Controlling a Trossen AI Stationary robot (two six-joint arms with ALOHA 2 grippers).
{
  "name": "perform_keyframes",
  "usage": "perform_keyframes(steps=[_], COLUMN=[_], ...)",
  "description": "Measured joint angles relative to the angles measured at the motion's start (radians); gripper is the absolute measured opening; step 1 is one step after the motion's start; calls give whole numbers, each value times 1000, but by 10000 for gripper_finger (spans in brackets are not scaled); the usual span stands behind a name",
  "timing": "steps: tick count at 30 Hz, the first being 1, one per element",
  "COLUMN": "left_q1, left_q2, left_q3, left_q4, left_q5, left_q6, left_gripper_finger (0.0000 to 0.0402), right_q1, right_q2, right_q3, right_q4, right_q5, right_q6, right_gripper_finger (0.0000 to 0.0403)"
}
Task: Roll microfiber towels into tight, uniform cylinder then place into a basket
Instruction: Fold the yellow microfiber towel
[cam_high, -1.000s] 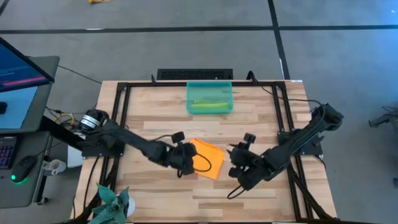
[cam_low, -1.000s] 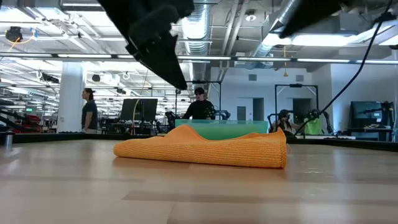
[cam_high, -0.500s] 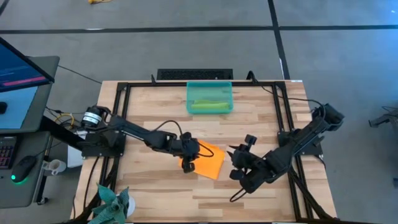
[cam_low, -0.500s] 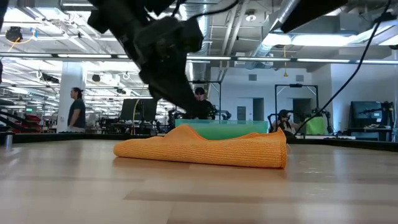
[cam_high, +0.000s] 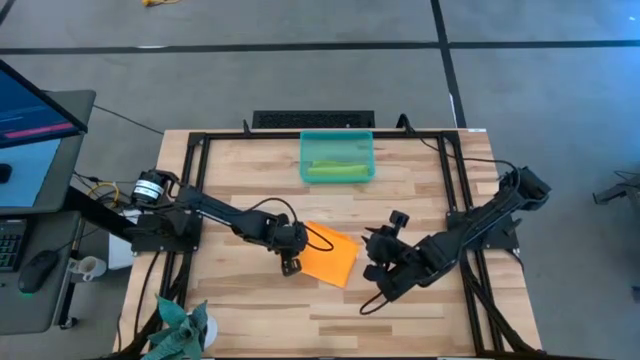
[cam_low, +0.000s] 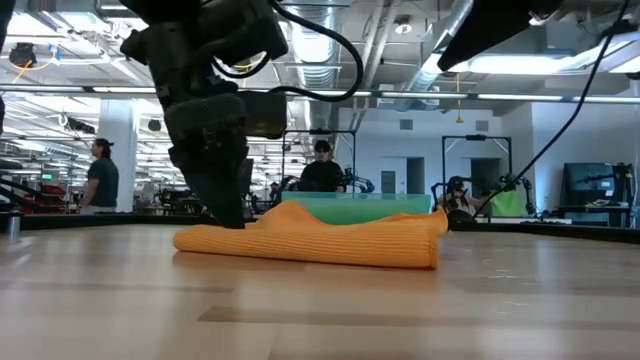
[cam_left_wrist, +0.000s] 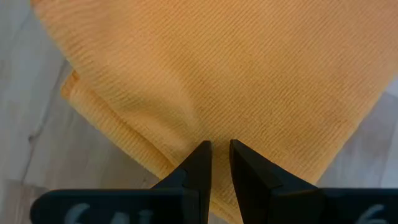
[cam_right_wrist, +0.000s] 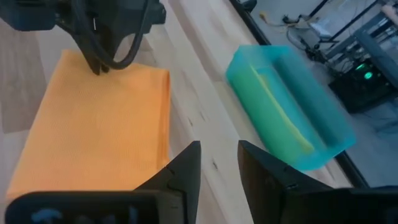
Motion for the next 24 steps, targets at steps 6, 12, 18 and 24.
perform_keyframes(steps=[6,12,18,24], left_q1=[9,12,3,-27], left_q2=[0,0,1,1], left_q3=[0,0,28,34], left_q4=[-6,-30,-17,196], left_q5=[-58,-365,-550,-412], left_q6=[19,144,145,182], left_gripper_finger=[50,50,50,50], right_q1=[-31,-47,-47,-47], right_q2=[0,0,0,0], right_q3=[0,0,0,0], right_q4=[22,24,24,24], right_q5=[-52,-58,-59,-59], right_q6=[0,0,-2,-2], right_gripper_finger=[126,128,127,129])
